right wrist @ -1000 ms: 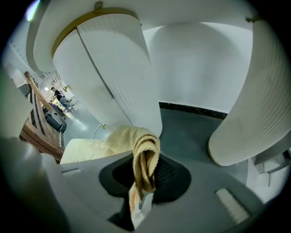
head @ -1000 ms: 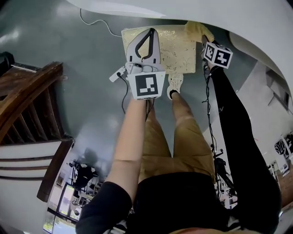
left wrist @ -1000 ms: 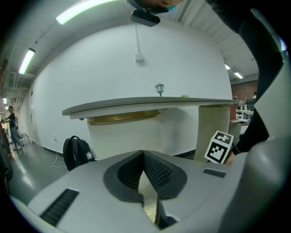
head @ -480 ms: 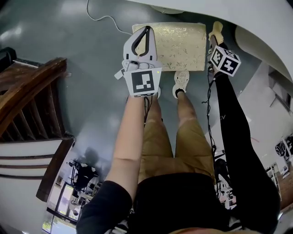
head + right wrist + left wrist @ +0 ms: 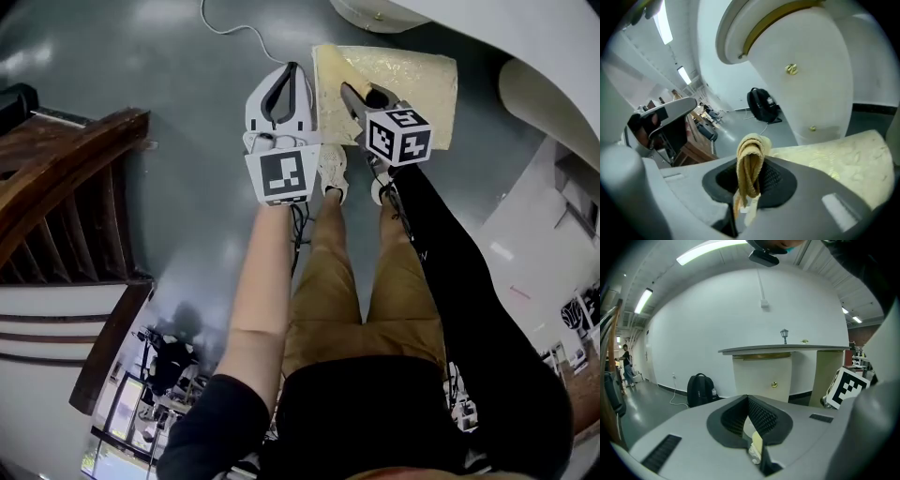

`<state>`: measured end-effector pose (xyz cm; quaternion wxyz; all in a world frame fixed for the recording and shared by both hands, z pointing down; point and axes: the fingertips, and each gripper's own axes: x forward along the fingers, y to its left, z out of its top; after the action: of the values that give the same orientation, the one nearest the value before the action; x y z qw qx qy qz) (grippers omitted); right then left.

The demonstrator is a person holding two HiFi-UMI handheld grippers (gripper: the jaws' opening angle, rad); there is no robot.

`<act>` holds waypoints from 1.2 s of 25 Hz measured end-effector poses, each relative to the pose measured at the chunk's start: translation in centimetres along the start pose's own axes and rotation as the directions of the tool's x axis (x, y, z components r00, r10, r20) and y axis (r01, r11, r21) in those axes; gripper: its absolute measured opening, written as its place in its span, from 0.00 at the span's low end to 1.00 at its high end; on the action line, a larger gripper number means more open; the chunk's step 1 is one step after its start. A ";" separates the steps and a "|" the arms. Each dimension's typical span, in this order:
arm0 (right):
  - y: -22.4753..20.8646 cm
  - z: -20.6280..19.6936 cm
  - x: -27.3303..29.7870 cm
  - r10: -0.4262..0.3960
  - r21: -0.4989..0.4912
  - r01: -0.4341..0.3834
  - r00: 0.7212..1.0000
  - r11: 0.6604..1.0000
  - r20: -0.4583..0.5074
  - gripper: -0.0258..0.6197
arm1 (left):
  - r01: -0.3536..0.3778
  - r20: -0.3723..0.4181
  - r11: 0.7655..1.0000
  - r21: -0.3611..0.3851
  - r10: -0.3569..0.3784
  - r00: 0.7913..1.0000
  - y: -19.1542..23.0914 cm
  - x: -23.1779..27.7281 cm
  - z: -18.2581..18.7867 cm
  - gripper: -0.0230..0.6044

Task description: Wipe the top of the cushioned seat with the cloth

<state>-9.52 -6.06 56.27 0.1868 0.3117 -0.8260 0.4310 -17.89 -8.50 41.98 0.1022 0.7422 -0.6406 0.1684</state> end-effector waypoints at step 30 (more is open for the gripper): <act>-24.4 -2.4 -13.3 -0.512 0.025 0.517 0.852 0.855 -0.104 0.13 | 0.106 0.009 0.994 -0.028 -0.106 0.994 -10.5 3.3 1.4 0.05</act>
<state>16.86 -9.94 64.47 0.3256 0.5056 -0.6912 0.4008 -6.96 -10.32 42.64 0.1191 0.7741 -0.6032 0.1507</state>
